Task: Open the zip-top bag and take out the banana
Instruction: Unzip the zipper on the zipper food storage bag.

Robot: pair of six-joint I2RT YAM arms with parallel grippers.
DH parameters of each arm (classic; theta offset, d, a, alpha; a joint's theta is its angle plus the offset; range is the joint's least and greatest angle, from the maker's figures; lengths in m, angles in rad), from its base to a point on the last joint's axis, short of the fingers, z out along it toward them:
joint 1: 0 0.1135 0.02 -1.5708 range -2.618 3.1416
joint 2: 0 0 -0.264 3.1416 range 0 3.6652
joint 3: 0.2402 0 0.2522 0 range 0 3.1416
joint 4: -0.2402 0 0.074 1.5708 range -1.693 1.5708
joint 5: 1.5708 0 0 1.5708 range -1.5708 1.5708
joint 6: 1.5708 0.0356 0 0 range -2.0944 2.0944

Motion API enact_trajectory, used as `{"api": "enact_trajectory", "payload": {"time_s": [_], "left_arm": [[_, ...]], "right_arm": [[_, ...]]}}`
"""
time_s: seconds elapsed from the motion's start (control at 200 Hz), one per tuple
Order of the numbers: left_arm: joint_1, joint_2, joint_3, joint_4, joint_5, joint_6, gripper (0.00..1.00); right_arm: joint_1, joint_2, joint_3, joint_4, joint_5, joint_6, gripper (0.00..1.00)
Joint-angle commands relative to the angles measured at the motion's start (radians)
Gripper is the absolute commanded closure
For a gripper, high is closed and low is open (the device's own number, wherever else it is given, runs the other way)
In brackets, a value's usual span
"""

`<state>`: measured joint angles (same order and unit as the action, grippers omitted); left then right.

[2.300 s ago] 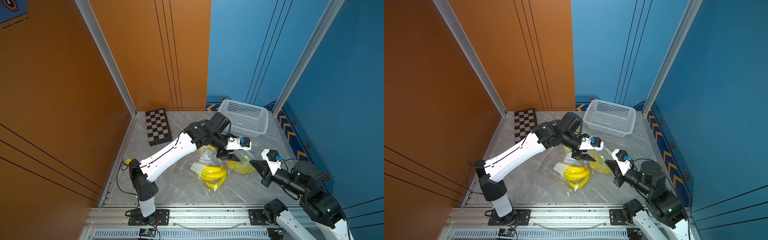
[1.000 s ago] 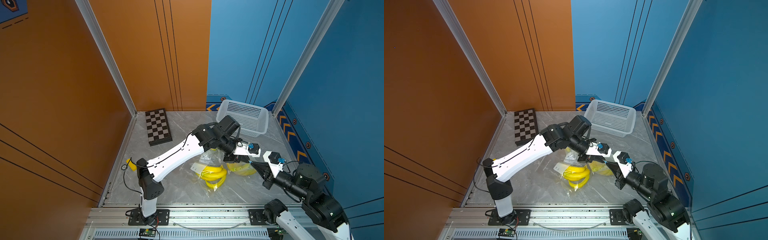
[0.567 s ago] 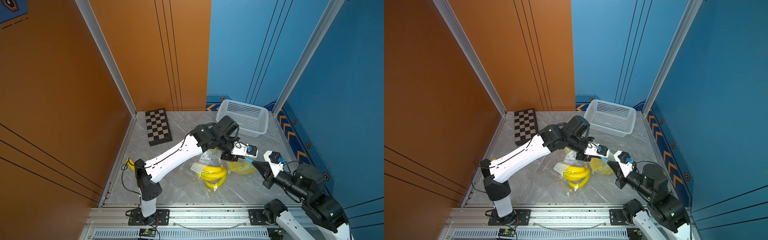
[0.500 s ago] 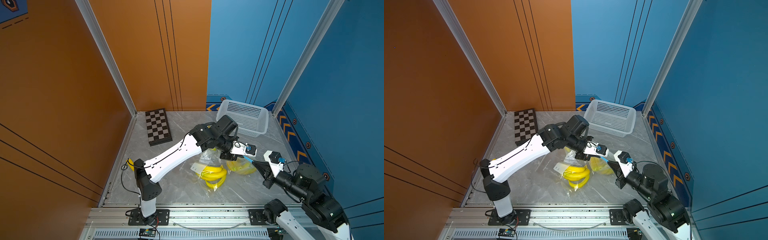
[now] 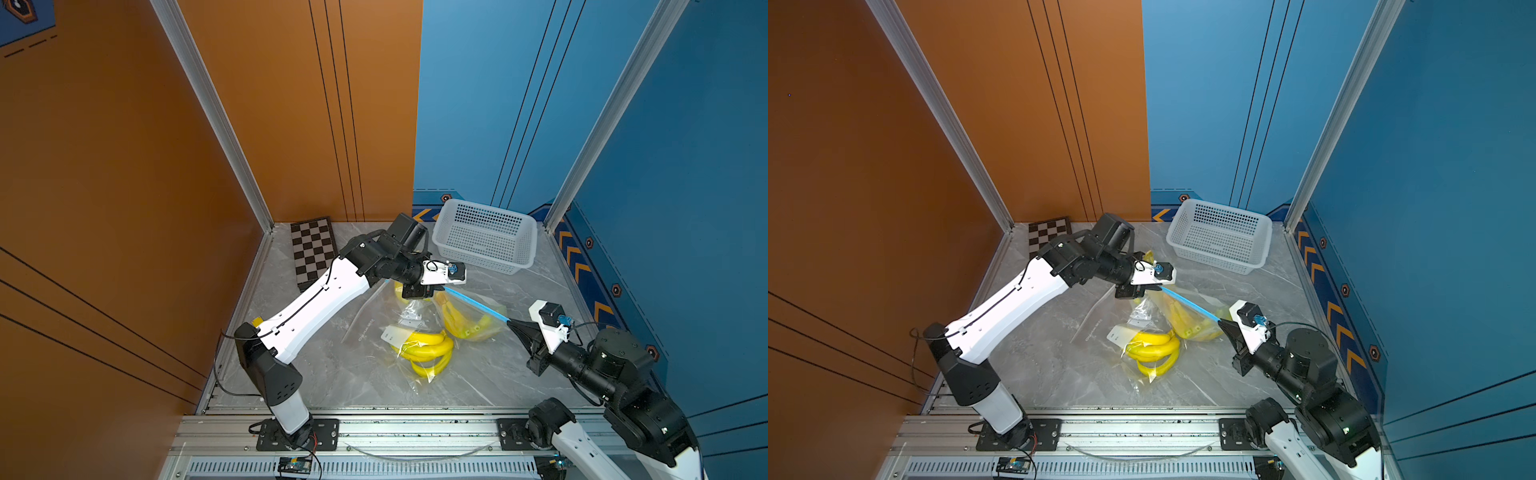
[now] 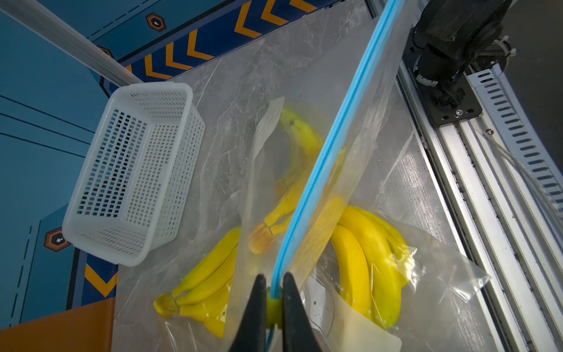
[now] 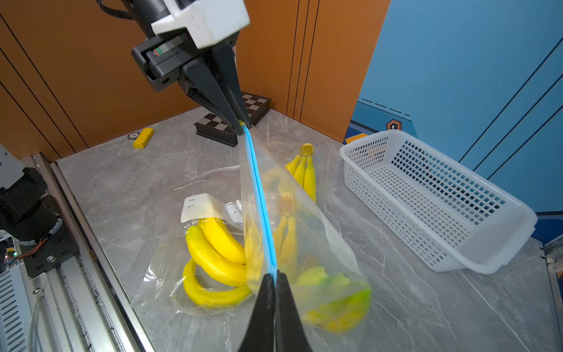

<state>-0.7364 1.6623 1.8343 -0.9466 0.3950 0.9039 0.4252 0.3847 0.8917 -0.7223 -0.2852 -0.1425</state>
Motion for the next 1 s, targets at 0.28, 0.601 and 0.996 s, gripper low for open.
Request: {"api": "enact_trajectory", "payload": {"time_s": [0.28, 0.601, 0.996], "left_arm": [[0.153, -0.156, -0.142, -0.042, -0.094, 0.036, 0.95], [0.146, -0.186, -0.178, -0.042, -0.08, 0.022, 0.96], [-0.035, -0.132, -0.089, -0.041, -0.146, -0.006, 0.97]], "right_arm": [[-0.003, -0.002, 0.036, 0.0, 0.027, -0.016, 1.0], [-0.003, 0.016, 0.035, 0.002, -0.004, -0.001, 1.0], [-0.002, 0.287, 0.258, -0.098, -0.233, 0.451, 0.26]]}}
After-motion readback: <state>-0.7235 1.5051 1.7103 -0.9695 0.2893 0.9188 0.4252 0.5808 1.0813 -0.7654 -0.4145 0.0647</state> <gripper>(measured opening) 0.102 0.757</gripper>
